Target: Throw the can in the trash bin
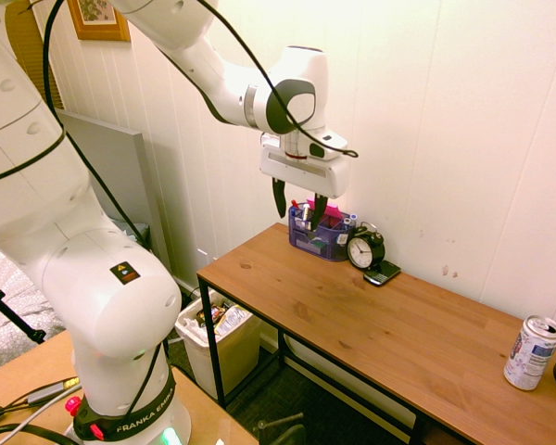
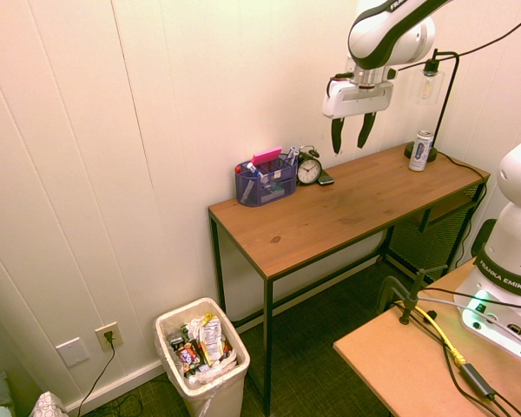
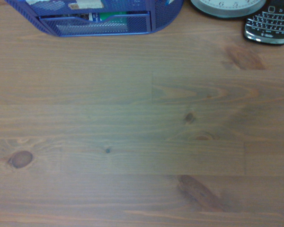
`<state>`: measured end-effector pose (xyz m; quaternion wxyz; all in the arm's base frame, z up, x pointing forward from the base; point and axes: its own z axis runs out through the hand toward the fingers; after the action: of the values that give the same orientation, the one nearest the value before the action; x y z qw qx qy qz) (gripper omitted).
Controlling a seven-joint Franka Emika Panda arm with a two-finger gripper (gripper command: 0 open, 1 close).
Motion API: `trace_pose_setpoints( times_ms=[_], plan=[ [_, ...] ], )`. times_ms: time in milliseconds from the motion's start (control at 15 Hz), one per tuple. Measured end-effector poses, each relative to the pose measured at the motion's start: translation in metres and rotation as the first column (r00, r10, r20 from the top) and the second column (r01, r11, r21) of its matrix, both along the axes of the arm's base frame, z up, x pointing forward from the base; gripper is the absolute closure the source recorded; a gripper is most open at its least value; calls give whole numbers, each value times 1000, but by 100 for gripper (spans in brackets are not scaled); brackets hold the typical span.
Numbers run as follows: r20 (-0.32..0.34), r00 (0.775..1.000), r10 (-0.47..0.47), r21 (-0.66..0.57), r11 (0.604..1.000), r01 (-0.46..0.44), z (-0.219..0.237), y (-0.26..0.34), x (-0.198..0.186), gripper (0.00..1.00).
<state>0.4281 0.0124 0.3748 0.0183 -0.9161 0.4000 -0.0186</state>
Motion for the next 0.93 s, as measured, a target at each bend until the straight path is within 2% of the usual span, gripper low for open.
trace_pose_setpoints(
  times_ms=[267,400,533,667,800,933],
  plan=[
    [-4,999,-36,7,999,36,-9,-14,4,0],
    [-4,994,-108,20,994,109,-23,-51,9,0],
    [2,978,-208,51,977,207,-33,-112,9,0],
    [19,944,-330,89,941,327,-32,-185,2,0],
    [37,894,-446,116,891,439,-26,-249,-3,0],
    [26,848,-530,114,844,524,-30,-300,6,0]
  ],
)
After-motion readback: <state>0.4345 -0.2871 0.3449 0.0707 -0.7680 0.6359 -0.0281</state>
